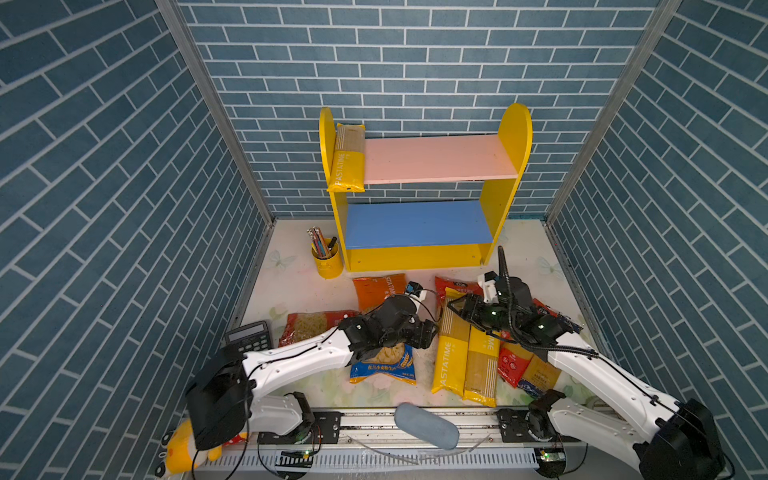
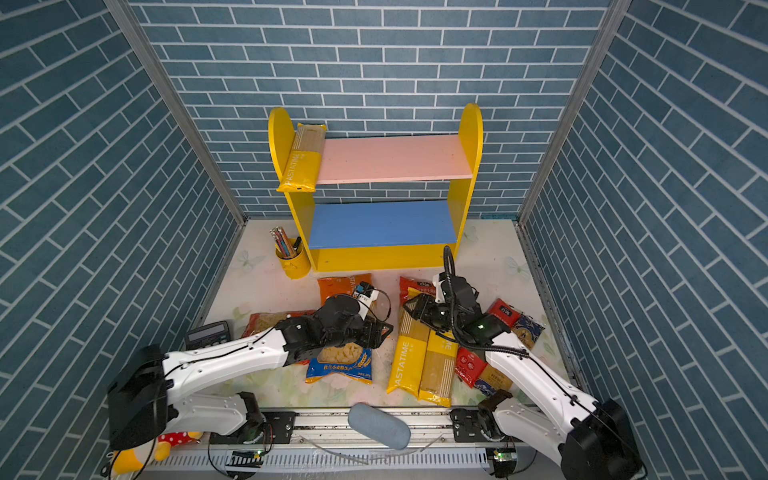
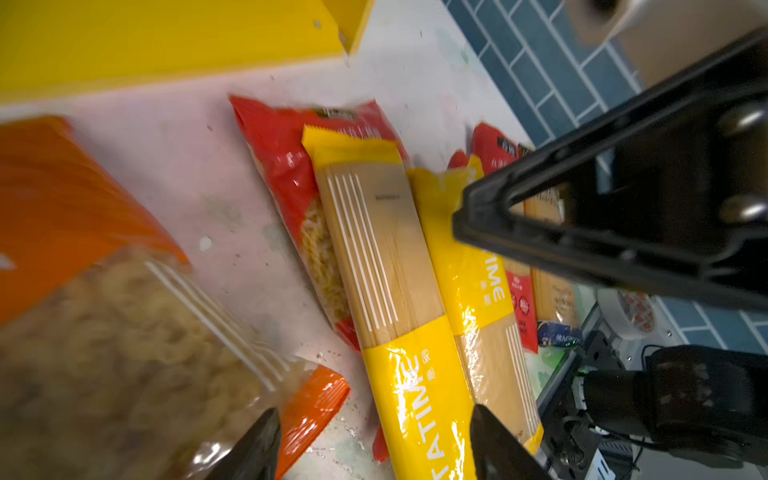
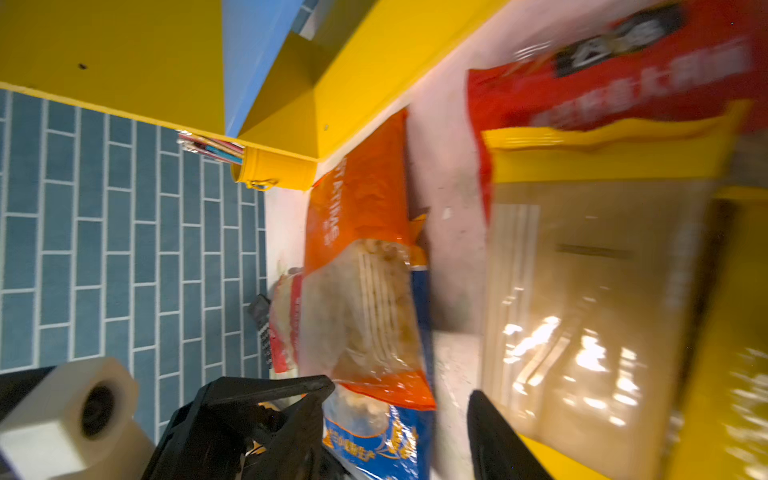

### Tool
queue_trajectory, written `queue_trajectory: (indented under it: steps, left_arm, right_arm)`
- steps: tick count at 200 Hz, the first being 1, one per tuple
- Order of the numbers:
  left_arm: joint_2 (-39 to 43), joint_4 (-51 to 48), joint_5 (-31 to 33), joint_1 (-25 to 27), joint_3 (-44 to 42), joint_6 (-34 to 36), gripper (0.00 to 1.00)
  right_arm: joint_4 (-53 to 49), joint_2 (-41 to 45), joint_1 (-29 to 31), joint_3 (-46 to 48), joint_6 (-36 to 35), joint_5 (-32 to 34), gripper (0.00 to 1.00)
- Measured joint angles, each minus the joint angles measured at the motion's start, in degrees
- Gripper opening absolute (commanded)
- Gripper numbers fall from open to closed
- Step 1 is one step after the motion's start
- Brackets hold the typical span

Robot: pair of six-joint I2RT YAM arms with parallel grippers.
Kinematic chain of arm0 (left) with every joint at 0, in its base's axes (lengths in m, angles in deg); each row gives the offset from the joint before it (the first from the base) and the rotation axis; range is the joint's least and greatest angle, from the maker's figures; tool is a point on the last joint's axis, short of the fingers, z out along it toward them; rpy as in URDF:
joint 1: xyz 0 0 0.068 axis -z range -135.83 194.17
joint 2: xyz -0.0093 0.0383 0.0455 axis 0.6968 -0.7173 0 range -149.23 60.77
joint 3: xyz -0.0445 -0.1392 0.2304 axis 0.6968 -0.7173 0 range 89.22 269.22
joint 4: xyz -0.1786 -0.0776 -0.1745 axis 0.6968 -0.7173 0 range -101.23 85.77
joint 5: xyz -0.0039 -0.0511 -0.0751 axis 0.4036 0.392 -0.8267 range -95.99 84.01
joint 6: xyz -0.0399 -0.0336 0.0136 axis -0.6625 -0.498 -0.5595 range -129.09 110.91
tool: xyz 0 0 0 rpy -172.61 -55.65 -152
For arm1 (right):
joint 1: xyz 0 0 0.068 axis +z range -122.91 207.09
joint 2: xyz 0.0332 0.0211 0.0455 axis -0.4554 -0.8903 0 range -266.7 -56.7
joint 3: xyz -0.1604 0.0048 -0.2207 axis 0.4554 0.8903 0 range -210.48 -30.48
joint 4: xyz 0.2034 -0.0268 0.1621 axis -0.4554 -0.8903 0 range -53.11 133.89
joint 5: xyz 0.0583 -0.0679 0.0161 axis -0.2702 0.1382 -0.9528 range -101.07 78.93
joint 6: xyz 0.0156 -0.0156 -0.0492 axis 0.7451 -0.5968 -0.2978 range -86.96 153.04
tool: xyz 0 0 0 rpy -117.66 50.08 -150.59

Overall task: Place and organize the pasta boxes and bags onto the shelf
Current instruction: 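Withdraw the left gripper to the pile while the right gripper grasps another spaghetti pack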

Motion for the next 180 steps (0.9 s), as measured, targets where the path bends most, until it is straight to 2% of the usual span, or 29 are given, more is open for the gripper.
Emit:
queue_trajectory:
  steps: [19,52,90,105,135,168,180]
  left_arm:
    - [-5.5,1.8,-1.5,0.5,1.3,-0.6,0.69]
    - [-10.3,3.4,-4.0,0.5,2.9,-1.3,0.65]
    - [-14.0,6.4,-7.8,-0.3,3.3,-2.8,0.61]
    - [-14.9,8.3,-9.2,-0.9,3.2,-3.6,0.59]
    - [-16.7,11.3,-11.1,-1.9,3.2,-5.2,0.54]
    - [-17.0,13.4,-12.0,-2.7,2.0,-7.6,0.43]
    - [-17.0,14.8,-12.5,-3.3,1.1,-8.3,0.41]
  right_arm:
    - [-3.1,1.5,-1.0,2.6,-1.4,0.1,0.57]
    - [-3.6,0.3,-0.5,7.8,-1.4,-0.4,0.58]
    - [-2.8,-4.7,2.1,8.1,-1.4,1.6,0.69]
    - [-0.4,-6.1,2.8,9.0,-1.0,1.3,0.69]
    - [3.4,-7.0,2.6,10.2,-0.4,-0.4,0.61]
    - [5.3,-5.7,2.6,11.2,-0.6,-1.9,0.54]
    - [6.6,-5.2,2.5,11.5,-0.7,-2.9,0.48]
